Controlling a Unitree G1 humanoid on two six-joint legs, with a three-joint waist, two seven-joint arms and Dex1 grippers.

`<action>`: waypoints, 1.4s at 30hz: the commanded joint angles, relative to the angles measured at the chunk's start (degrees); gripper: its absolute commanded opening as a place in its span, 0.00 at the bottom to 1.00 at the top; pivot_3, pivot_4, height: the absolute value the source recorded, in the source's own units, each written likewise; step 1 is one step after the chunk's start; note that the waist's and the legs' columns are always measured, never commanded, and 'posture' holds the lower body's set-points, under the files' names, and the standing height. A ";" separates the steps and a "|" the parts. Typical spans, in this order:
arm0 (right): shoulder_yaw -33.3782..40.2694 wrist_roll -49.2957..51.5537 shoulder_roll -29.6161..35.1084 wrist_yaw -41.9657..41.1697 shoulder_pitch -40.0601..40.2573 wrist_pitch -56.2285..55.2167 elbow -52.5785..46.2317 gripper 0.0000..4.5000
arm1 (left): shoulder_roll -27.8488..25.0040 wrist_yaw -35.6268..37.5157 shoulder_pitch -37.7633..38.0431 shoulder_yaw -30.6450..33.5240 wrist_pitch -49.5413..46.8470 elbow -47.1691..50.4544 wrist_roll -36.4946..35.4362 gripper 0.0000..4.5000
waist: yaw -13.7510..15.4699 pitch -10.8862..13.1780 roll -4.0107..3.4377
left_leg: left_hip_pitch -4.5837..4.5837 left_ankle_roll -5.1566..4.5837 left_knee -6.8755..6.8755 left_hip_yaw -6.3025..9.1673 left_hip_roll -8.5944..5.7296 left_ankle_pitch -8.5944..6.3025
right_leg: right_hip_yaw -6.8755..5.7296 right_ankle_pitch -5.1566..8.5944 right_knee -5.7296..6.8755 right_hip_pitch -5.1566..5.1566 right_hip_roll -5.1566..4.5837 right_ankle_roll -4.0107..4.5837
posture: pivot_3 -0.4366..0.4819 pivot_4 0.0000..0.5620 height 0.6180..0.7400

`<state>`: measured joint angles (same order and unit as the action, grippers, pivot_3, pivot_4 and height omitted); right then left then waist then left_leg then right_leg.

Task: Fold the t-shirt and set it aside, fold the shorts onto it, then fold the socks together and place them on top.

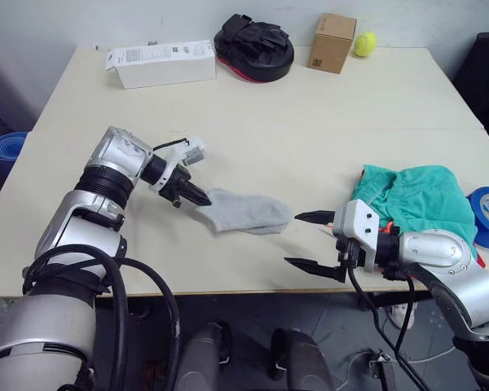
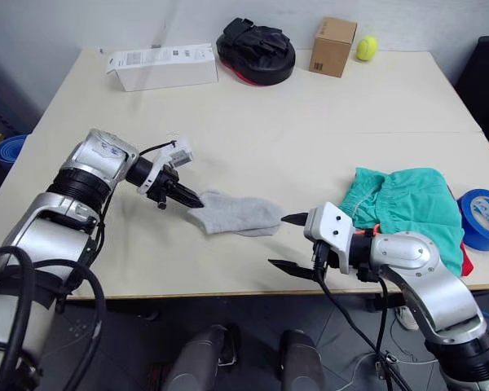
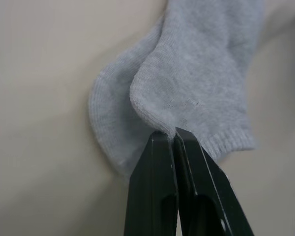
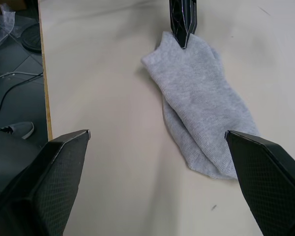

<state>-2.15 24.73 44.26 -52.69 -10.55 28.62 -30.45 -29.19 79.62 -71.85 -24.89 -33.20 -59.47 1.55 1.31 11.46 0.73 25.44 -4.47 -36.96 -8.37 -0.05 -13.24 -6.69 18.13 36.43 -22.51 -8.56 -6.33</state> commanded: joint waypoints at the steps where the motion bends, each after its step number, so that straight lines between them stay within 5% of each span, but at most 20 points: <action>1: 1.15 0.08 0.64 0.04 0.52 -1.20 -2.56 1.00 | 1.20 -3.78 -2.72 3.25 3.40 -3.19 0.88 0.01 | -0.03 0.00 0.00 | 0.04 -0.03 -0.07 0.00 0.02 -0.05 | -0.01 0.00 0.00 0.00 0.00 0.00 | 0.48 0.27 1.00; 22: -4.72 -8.62 -3.30 1.55 -4.35 -7.09 8.96 1.00 | 1.76 -5.13 -6.07 10.66 1.44 -7.50 2.41 0.01 | -0.21 0.02 0.05 | 0.05 -0.10 -0.18 -0.04 0.00 -0.09 | -0.23 -0.01 0.12 0.00 0.01 -0.02 | 0.48 0.27 1.00; 34: -4.02 -7.31 -4.42 0.89 -3.00 -6.14 4.74 1.00 | 2.62 -10.10 -5.98 12.14 5.95 -10.88 4.47 0.01 | -0.64 0.02 0.05 | 0.04 -0.10 -0.23 -0.01 0.00 -0.09 | -0.73 -0.02 0.45 -0.01 0.00 -0.04 | 0.48 0.27 1.00; 42: -3.49 -7.04 -4.07 0.98 -3.36 -6.32 4.35 1.00 | 0.79 -12.69 -5.80 15.05 8.61 -9.99 3.93 0.48 | -1.28 0.02 0.05 | 0.03 -0.09 -0.23 0.00 0.00 -0.09 | -0.75 -0.02 0.46 -0.01 0.00 -0.05 | 0.48 0.27 1.00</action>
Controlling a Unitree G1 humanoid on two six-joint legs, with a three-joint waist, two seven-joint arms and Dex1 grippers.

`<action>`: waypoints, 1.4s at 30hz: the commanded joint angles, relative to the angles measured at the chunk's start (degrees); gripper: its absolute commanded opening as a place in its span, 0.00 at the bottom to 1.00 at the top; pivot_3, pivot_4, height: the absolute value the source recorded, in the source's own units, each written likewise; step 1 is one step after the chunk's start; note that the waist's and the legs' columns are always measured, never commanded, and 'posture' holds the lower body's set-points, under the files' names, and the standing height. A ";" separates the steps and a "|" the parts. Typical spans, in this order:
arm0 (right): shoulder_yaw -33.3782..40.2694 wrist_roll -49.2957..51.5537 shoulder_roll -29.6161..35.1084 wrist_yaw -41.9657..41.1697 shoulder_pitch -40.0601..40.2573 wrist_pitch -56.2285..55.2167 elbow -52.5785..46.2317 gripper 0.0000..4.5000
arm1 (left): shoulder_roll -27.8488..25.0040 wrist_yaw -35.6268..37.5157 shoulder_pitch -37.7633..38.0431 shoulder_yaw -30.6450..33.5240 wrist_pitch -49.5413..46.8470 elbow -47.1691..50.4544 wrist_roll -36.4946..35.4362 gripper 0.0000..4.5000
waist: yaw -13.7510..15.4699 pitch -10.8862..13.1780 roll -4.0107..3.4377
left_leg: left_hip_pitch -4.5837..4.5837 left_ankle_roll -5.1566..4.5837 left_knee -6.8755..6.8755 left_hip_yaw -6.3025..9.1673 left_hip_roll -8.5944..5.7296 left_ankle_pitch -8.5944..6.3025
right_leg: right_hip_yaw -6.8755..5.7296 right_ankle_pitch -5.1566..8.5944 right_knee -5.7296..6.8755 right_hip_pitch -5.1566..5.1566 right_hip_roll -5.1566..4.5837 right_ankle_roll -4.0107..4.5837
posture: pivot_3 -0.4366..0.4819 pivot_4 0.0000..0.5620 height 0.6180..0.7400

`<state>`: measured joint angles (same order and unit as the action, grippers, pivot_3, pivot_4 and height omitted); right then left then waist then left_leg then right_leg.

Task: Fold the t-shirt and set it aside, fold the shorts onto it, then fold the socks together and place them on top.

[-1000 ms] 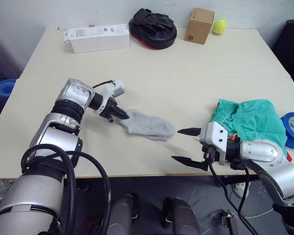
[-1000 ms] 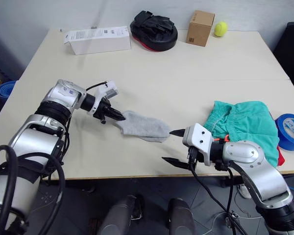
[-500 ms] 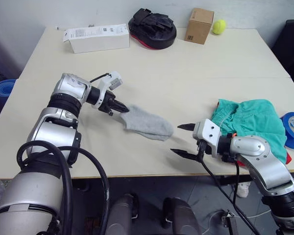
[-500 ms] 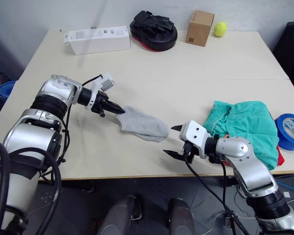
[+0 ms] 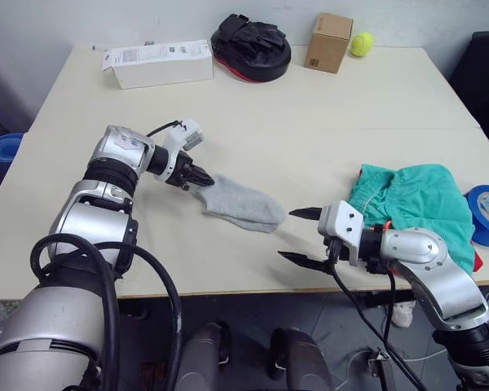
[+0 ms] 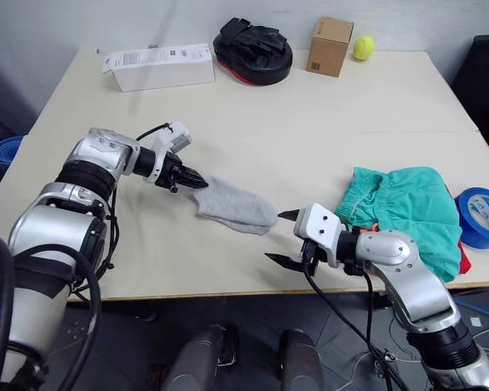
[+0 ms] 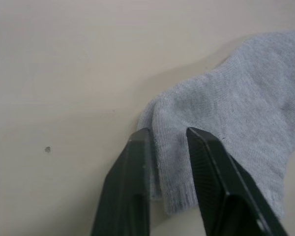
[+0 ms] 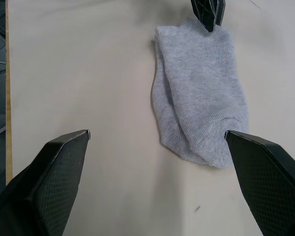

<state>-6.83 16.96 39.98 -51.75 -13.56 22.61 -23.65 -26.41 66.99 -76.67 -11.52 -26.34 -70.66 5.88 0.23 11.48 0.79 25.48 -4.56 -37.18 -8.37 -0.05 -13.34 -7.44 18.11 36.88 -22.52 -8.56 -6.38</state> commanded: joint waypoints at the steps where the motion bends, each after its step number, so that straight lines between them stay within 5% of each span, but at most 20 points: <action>1: 1.16 0.74 0.01 0.25 -0.69 -0.25 -2.43 1.00 | -2.75 0.30 -0.92 1.97 2.58 1.98 -0.51 0.55 | -0.31 0.00 0.00 | 0.00 0.00 0.01 0.00 0.00 0.00 | 0.00 0.00 0.01 0.00 0.00 0.00 | 0.48 0.27 1.00; 3: 0.65 0.55 -0.61 0.73 -1.82 0.05 -2.06 1.00 | -4.44 2.54 0.26 3.20 4.91 6.36 -1.94 0.68 | -0.52 0.00 0.00 | 0.00 0.02 0.02 0.00 0.01 -0.01 | -0.02 0.00 0.02 -0.02 0.01 0.00 | 0.48 0.27 1.00; 6: -0.95 -0.23 -1.77 1.09 -4.04 0.27 -0.58 1.00 | -5.74 7.37 6.10 4.40 7.44 20.01 -5.32 0.68 | -0.65 0.00 0.00 | -0.04 0.11 0.02 -0.02 0.06 -0.05 | 0.00 0.00 0.05 -0.06 0.01 0.00 | 0.48 0.27 1.00; 9: -3.67 -1.77 -4.86 2.09 -8.27 0.24 2.72 0.87 | -4.75 6.23 14.96 3.05 7.25 35.43 -6.11 0.54 | -0.81 0.00 -0.01 | -0.20 0.18 0.02 0.00 0.07 -0.09 | 0.12 0.00 0.10 0.04 -0.01 0.00 | 0.48 0.27 1.00; 17: -9.56 -6.65 -13.84 6.03 -17.45 1.55 12.18 0.25 | -3.25 -2.19 21.84 -1.45 13.28 40.11 -1.04 0.00 | -0.50 -0.01 0.00 | -0.13 0.13 -0.12 -0.02 0.06 -0.05 | 0.35 0.00 0.52 -0.02 0.11 0.00 | 0.48 0.27 1.00; 20: -11.51 -9.35 -16.23 7.87 -18.79 1.53 16.29 0.02 | -3.04 -3.02 21.62 -1.96 14.72 38.17 -0.26 0.00 | -0.45 -0.01 0.01 | -0.16 0.13 -0.09 -0.02 0.02 -0.06 | 0.28 0.00 0.54 -0.01 0.11 0.00 | 0.48 0.27 1.00; 30: -14.42 -14.91 -17.48 8.48 -17.37 0.04 24.14 0.00 | -6.92 3.24 30.53 -5.99 4.28 50.56 -0.04 0.00 | -1.50 -0.05 0.01 | -0.31 0.16 0.02 -0.03 0.01 -0.07 | 0.01 0.00 0.62 0.06 0.18 0.00 | 0.48 0.27 1.00; 38: -11.62 -15.06 -8.97 1.94 -15.33 -4.35 25.91 0.00 | -7.88 -0.91 35.13 -5.07 -3.37 59.40 -0.63 0.00 | -1.62 -0.15 0.02 | -0.43 0.19 0.04 0.07 0.01 -0.09 | 0.22 0.00 0.53 0.20 0.07 0.00 | 0.48 0.27 1.00; 42: -8.43 -11.73 -10.10 1.79 -16.21 -3.84 25.22 0.00 | -7.31 -3.11 34.89 -4.21 -3.38 58.43 -1.25 0.00 | -1.58 -0.16 0.02 | -0.49 0.22 0.05 0.07 0.04 -0.09 | 0.49 0.01 0.40 0.20 -0.02 0.00 | 0.48 0.27 1.00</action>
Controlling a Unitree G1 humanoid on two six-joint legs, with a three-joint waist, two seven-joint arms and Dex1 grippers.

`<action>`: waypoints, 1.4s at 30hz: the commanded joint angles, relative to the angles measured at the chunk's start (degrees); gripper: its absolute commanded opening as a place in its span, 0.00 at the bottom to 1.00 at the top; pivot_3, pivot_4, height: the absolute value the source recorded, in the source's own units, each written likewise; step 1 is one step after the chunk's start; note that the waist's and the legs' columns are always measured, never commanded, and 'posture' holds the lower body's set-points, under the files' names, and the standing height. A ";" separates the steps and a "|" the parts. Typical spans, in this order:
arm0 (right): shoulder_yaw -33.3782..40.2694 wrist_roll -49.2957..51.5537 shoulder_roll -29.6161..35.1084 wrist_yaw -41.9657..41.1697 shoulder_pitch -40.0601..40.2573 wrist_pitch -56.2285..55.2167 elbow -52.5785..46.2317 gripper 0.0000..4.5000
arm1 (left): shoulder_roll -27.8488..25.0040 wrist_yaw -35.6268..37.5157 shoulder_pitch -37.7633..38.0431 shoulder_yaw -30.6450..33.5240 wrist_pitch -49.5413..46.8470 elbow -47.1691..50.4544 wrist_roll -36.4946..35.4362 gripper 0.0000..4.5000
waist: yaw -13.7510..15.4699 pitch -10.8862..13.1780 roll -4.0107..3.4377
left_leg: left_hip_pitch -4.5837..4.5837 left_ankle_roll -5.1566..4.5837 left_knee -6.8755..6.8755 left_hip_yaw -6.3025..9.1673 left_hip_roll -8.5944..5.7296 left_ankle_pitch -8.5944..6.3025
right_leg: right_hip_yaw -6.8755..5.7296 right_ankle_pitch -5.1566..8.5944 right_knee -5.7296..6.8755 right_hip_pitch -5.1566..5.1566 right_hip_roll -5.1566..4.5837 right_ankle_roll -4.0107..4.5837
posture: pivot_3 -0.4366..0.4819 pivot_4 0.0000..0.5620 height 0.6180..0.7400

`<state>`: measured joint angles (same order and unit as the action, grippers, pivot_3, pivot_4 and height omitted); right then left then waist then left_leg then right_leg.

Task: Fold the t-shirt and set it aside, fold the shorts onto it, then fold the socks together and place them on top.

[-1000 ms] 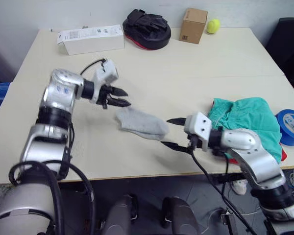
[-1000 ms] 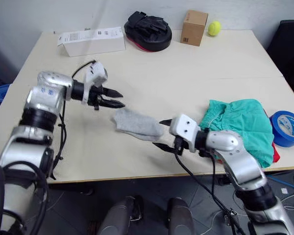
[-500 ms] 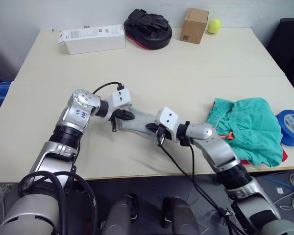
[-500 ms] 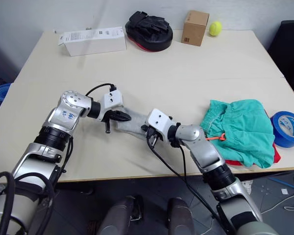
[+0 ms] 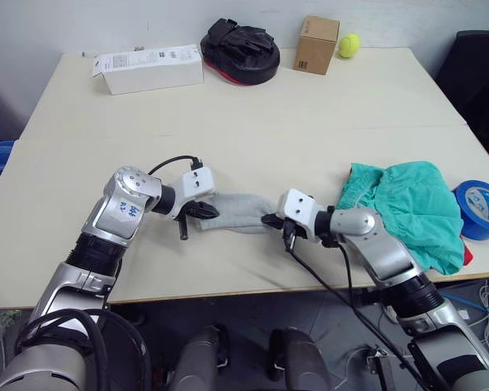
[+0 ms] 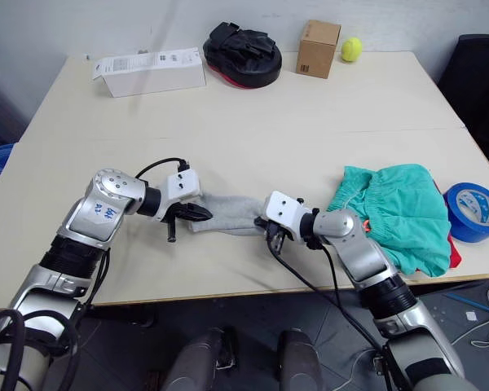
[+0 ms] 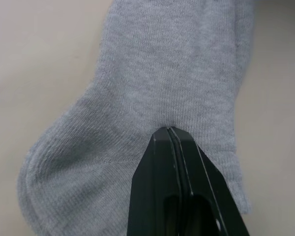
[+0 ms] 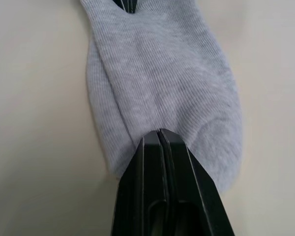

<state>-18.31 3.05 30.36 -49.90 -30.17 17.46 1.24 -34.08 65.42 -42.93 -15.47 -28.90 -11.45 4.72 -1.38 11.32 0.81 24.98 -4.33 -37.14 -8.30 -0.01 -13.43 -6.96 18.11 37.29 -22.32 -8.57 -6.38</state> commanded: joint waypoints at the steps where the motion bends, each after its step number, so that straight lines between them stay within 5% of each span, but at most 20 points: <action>1: 4.06 4.35 -1.79 -0.21 0.02 2.52 -1.10 0.00 | 0.64 -2.09 0.87 0.11 -0.79 -1.34 -0.37 0.00 | 0.02 0.00 0.00 | 0.01 0.01 0.00 0.00 0.00 0.00 | 0.03 0.00 0.00 -0.02 0.00 0.00 | 0.48 0.27 1.00; 6: 4.35 8.06 -8.46 2.01 -3.13 8.45 -5.25 0.00 | 1.35 -2.62 -0.53 1.10 -0.75 -3.77 -1.56 0.00 | -0.14 0.00 0.00 | 0.05 0.05 0.01 -0.01 0.05 0.02 | 0.09 0.00 0.07 -0.11 0.02 0.01 | 0.48 0.27 1.00; 11: -0.83 1.08 -14.53 7.93 -6.71 7.14 2.44 0.00 | 1.70 -2.37 -1.54 1.39 -1.13 -5.21 -2.77 0.00 | -0.01 0.00 0.00 | 0.08 0.09 -0.01 -0.02 0.02 0.00 | 0.09 0.00 0.14 -0.17 0.02 0.01 | 0.48 0.27 1.00; 19: -1.16 -4.03 -13.41 11.37 -5.60 4.49 9.64 0.00 | 1.03 -2.44 -2.18 1.42 0.39 -7.92 -3.10 0.00 | -0.12 0.00 0.00 | 0.06 0.24 0.05 -0.04 -0.05 -0.07 | 0.10 0.00 0.15 -0.16 0.06 0.01 | 0.48 0.27 1.00; 29: 5.21 0.09 -5.93 9.15 0.70 9.88 -3.96 0.00 | 1.62 -2.12 -5.08 2.70 3.09 -12.63 -5.05 0.00 | -0.17 0.00 0.00 | 0.06 0.37 0.04 -0.03 0.00 -0.14 | 0.13 0.00 0.10 -0.16 0.00 0.01 | 0.48 0.27 1.00; 37: 12.91 11.16 -4.45 9.66 7.66 27.21 -26.83 0.00 | 4.27 4.90 -11.97 5.59 -3.65 -8.23 -14.43 0.00 | -0.06 0.01 0.00 | 0.34 0.07 0.06 -0.02 0.03 -0.01 | 0.10 0.01 0.05 -0.27 0.02 0.01 | 0.48 0.27 1.00; 42: 15.65 14.92 -2.41 10.70 12.67 33.34 -33.15 0.00 | 6.16 2.90 -12.63 1.94 2.27 -14.53 -10.48 0.00 | -0.01 0.01 0.00 | 0.32 0.06 0.12 -0.05 0.04 -0.03 | 0.09 0.01 -0.37 -0.21 0.07 0.01 | 0.48 0.27 1.00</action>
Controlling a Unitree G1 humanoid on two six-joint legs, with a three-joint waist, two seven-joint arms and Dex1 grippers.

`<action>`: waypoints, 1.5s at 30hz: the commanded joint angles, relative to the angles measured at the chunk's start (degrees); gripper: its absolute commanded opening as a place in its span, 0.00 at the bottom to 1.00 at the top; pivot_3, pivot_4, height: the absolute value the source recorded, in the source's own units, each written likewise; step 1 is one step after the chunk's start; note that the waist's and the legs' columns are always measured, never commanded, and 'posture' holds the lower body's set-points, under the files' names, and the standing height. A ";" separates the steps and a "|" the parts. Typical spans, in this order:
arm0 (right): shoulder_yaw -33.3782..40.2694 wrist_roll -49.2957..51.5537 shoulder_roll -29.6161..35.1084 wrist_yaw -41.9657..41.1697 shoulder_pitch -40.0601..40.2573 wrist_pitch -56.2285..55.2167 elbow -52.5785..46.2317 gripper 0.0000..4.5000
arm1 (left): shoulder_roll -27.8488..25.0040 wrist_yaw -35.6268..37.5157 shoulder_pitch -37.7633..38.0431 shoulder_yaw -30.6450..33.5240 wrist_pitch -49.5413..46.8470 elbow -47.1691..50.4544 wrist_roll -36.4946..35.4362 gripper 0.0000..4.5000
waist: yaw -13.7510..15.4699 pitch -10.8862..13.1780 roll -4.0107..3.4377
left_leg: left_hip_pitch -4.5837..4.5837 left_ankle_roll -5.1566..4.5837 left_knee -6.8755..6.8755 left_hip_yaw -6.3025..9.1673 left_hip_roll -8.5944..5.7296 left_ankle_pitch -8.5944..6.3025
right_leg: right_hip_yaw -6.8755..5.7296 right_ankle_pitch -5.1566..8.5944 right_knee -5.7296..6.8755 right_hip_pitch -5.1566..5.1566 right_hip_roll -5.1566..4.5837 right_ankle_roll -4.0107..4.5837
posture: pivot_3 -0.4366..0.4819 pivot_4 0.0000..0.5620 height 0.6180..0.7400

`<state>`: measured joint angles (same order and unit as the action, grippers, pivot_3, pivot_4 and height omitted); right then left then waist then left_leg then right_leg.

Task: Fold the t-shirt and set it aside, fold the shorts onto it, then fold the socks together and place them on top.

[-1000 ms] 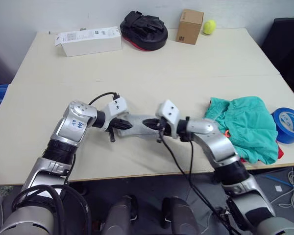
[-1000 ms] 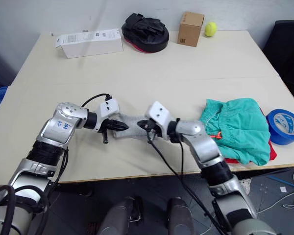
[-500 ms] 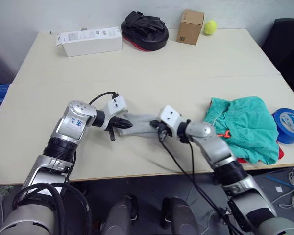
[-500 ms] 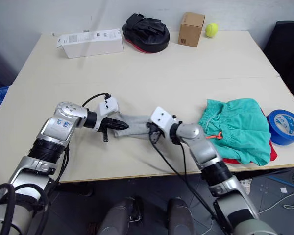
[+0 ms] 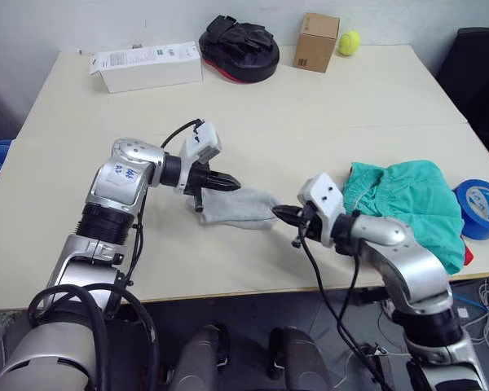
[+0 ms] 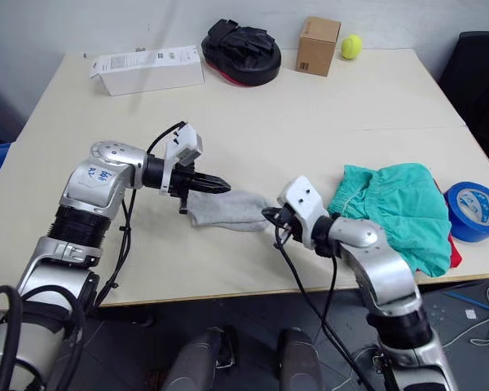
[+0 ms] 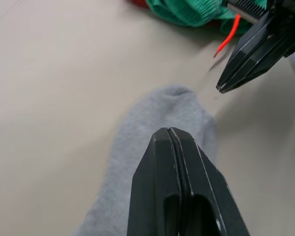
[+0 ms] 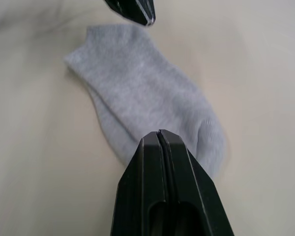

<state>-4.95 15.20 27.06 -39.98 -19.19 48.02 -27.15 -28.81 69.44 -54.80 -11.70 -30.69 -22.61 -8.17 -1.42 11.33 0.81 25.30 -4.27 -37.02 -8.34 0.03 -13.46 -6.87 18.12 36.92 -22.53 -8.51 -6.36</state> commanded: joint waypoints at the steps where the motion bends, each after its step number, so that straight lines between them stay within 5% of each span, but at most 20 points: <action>1: 2.67 3.41 1.37 0.93 3.04 3.94 -5.74 0.00 | 1.40 -1.67 -0.58 -3.16 6.23 -5.72 4.05 0.00 | 0.05 0.00 0.00 | -0.01 0.00 -0.01 -0.01 0.01 0.00 | 0.00 0.00 0.00 0.01 0.00 0.00 | 0.48 0.27 1.00; 6: 3.48 7.05 1.95 2.12 6.56 9.03 -8.45 0.00 | 2.36 -6.14 -0.58 -7.69 17.36 -16.71 11.61 0.00 | 0.15 0.00 0.01 | 0.02 -0.03 0.01 -0.04 0.00 -0.04 | 0.01 0.00 -0.07 -0.02 -0.03 0.00 | 0.48 0.27 1.00; 11: 6.52 11.86 -4.23 7.47 6.87 17.56 -7.04 0.00 | 2.53 -5.60 -0.37 -8.27 21.24 -19.13 12.87 0.00 | 0.15 -0.01 0.01 | -0.04 0.22 -0.01 -0.04 0.05 -0.20 | 0.02 0.00 -0.14 0.06 -0.06 0.01 | 0.48 0.27 1.00; 25: 26.76 19.56 -32.51 24.81 -4.21 37.02 9.03 0.98 | 2.05 -5.28 2.04 -7.71 19.60 -14.82 12.63 0.00 | -0.17 -0.18 -0.06 | -0.14 0.29 0.10 -0.04 0.06 -0.23 | 0.06 -0.01 0.00 0.01 -0.04 0.02 | 0.48 0.27 1.00; 33: 43.01 23.63 -42.20 37.87 -15.77 32.62 22.89 1.00 | 1.88 -6.04 3.26 -7.34 18.51 -12.27 12.55 0.00 | -0.06 -1.05 0.07 | -0.32 0.34 0.37 -0.04 -0.04 -0.23 | 0.20 -0.02 -0.10 0.04 -0.08 0.03 | 0.48 0.27 1.00; 43: 38.97 33.88 -39.15 45.09 -14.50 29.28 25.86 1.00 | 1.61 -6.63 4.26 -6.51 18.01 -11.30 12.62 0.00 | -0.20 -1.38 -0.19 | -0.93 0.52 1.41 -0.19 -0.18 -0.06 | 0.50 -0.02 -0.93 0.24 -0.07 0.04 | 0.48 0.27 1.00; 45: 37.33 34.99 -39.21 45.52 -14.06 30.28 26.14 0.90 | 1.75 -6.76 4.05 -6.38 18.05 -11.58 12.66 0.00 | -0.24 -1.38 -0.20 | -0.93 0.55 1.48 -0.21 -0.18 -0.04 | 0.52 -0.02 -0.90 0.34 -0.06 0.04 | 0.48 0.27 1.00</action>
<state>33.37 50.18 -8.38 3.66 -33.98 77.51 -1.95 -26.75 63.26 -51.47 -17.88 -12.04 -34.13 3.29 -1.66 9.94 0.61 24.38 -3.70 -35.52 -8.55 -0.14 -13.49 -6.36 18.10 36.02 -22.21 -8.56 -6.32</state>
